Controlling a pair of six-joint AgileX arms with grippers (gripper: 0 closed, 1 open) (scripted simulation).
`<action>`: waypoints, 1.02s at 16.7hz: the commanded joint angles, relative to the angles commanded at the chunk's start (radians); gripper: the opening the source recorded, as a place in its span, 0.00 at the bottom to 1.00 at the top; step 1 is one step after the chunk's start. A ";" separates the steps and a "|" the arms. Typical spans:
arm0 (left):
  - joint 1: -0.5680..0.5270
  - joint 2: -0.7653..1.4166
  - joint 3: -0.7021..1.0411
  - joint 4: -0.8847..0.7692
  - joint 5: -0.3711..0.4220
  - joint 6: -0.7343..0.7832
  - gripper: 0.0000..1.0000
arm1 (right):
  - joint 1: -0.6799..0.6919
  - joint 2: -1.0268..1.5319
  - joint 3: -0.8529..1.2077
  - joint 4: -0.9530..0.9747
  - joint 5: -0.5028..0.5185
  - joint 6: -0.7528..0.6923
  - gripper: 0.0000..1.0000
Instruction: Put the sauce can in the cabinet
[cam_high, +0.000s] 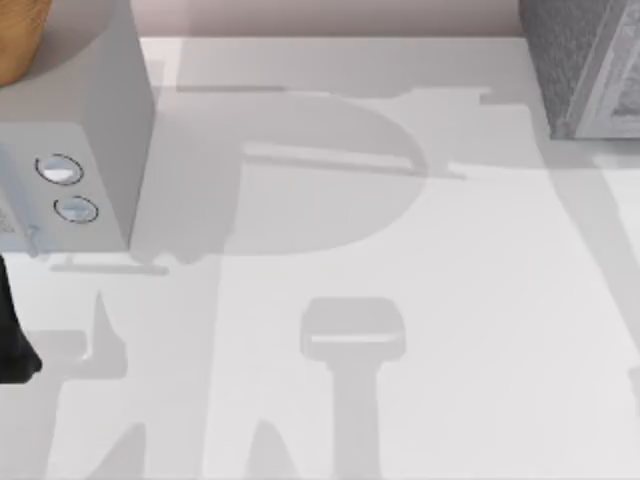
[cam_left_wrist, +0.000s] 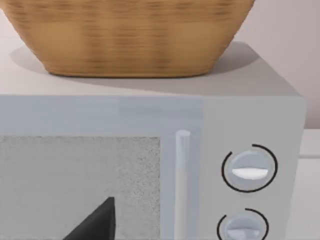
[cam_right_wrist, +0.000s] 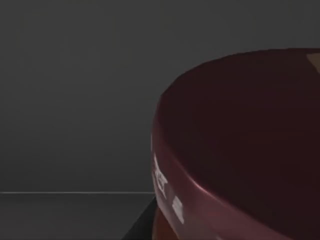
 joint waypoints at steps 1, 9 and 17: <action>0.000 0.000 0.000 0.000 0.000 0.000 1.00 | -0.006 0.064 0.048 0.006 -0.006 0.000 0.00; 0.000 0.000 0.000 0.000 0.000 0.000 1.00 | -0.053 0.344 0.281 0.057 -0.050 -0.002 0.00; 0.000 0.000 0.000 0.000 0.000 0.000 1.00 | -0.053 0.344 0.281 0.057 -0.050 -0.002 0.38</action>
